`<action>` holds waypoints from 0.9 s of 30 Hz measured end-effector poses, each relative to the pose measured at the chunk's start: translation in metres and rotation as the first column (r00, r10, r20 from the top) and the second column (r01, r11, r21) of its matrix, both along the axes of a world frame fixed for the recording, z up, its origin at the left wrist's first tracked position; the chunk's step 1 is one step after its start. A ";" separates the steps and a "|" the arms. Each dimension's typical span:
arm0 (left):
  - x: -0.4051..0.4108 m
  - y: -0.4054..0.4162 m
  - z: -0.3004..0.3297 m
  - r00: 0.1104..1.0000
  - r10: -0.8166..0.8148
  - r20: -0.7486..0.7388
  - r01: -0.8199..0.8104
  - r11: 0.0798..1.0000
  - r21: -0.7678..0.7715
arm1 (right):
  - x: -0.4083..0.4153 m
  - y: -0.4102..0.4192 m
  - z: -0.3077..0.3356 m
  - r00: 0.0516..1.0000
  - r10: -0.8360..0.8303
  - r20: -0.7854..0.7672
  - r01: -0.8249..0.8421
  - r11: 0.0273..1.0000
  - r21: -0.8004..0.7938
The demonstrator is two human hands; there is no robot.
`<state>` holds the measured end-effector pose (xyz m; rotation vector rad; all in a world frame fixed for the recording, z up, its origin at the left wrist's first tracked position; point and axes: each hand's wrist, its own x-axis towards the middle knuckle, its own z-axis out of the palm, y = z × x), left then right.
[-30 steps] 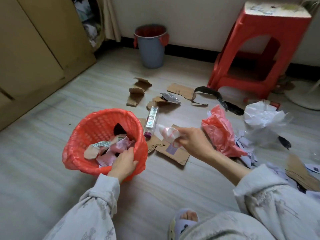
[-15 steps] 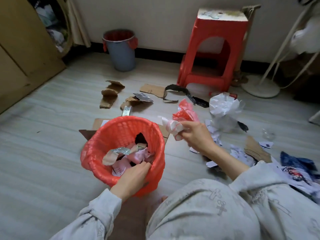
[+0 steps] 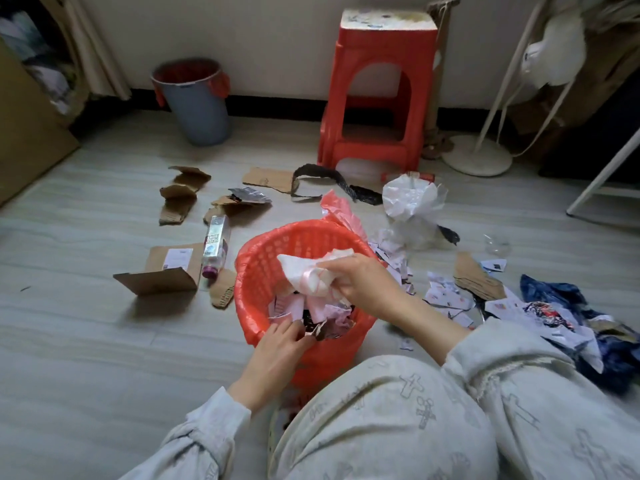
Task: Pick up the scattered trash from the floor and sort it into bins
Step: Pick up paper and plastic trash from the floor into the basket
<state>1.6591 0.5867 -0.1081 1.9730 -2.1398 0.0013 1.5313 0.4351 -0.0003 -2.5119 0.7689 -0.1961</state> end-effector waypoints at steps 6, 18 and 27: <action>0.011 0.016 0.000 0.997 0.065 -0.039 -0.066 0.998 -0.011 | 0.009 -0.001 -0.022 0.840 0.071 -0.537 -0.123 0.990 -0.063; 0.002 0.006 0.000 0.973 -0.007 -0.231 0.017 0.999 0.040 | -0.031 0.008 -0.037 0.638 0.275 -0.720 -0.330 0.941 0.067; -0.022 -0.025 0.011 0.960 -0.139 -0.244 0.154 0.987 0.046 | -0.082 -0.001 -0.030 0.688 0.155 -0.709 -0.297 0.952 -0.080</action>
